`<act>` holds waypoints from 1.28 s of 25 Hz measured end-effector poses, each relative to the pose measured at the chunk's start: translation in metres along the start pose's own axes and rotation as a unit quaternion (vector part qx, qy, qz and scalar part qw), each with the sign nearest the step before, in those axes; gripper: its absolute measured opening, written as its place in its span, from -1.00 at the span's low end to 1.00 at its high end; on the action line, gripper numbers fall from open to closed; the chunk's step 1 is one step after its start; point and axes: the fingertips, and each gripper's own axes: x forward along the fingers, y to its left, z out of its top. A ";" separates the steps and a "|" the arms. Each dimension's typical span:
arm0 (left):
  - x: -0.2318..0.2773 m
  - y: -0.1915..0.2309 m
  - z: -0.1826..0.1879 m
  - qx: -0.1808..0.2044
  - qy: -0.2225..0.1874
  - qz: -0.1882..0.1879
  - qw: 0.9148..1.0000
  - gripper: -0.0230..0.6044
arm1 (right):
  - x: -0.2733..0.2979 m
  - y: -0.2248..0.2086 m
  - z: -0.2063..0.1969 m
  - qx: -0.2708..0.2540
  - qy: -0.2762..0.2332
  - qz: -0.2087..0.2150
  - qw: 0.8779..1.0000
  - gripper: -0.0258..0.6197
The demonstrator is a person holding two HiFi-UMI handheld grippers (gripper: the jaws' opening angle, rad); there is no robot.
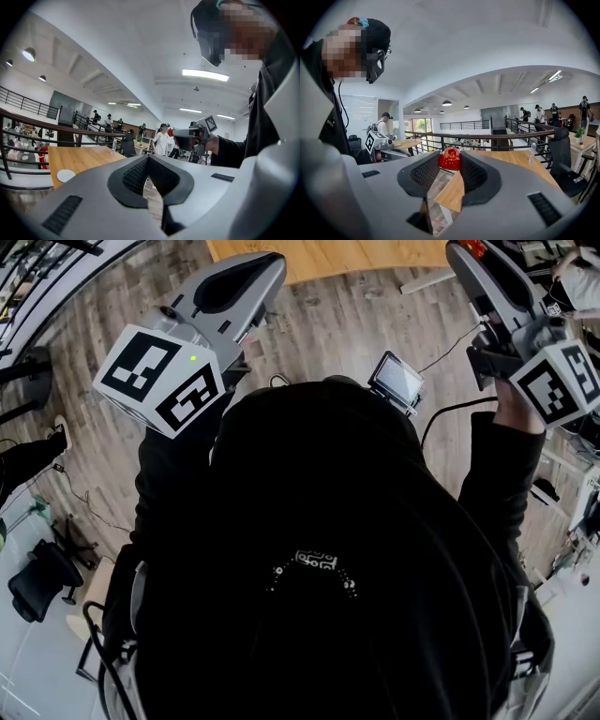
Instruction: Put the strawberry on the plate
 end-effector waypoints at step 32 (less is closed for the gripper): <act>0.000 0.092 0.063 -0.039 -0.020 0.076 0.996 -0.93 | 0.127 -0.044 0.070 0.010 0.014 0.089 0.996 -0.47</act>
